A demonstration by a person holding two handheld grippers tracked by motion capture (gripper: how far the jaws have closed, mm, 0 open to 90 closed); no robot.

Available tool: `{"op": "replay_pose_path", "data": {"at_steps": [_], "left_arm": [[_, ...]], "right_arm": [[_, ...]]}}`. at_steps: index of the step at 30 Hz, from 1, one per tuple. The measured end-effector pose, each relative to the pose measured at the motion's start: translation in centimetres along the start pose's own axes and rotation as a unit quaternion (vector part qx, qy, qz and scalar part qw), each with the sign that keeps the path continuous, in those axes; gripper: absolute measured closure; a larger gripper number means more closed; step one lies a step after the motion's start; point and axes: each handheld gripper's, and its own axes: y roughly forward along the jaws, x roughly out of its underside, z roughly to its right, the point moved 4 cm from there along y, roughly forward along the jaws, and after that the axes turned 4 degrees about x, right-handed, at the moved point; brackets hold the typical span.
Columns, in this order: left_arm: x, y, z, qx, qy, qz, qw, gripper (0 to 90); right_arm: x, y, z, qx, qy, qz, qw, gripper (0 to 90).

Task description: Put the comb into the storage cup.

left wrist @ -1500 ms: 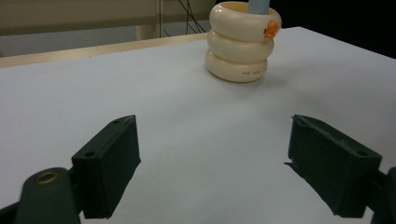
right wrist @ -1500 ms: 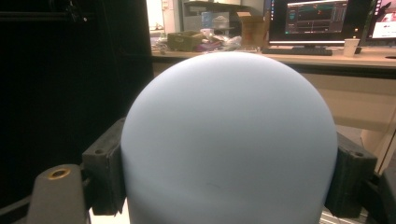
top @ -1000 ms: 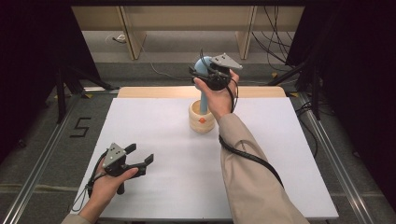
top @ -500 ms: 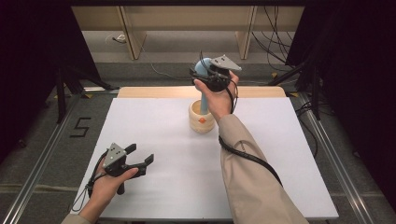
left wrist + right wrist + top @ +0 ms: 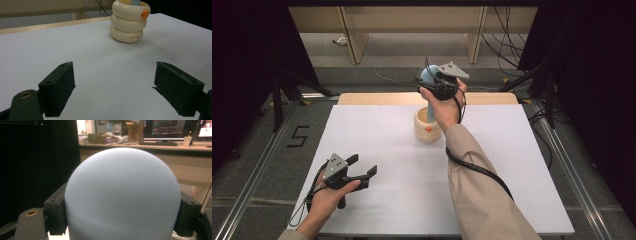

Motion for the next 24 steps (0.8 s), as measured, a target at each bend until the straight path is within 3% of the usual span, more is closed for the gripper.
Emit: {"op": "replay_pose_path", "data": {"at_steps": [24], "left_arm": [[0.1, 0.1, 0.2, 0.004, 0.001, -0.001, 1.0000, 16.2]], "right_arm": [[1.5, 0.7, 0.0, 0.004, -0.004, -0.010, 0.9999, 20.4]]}}
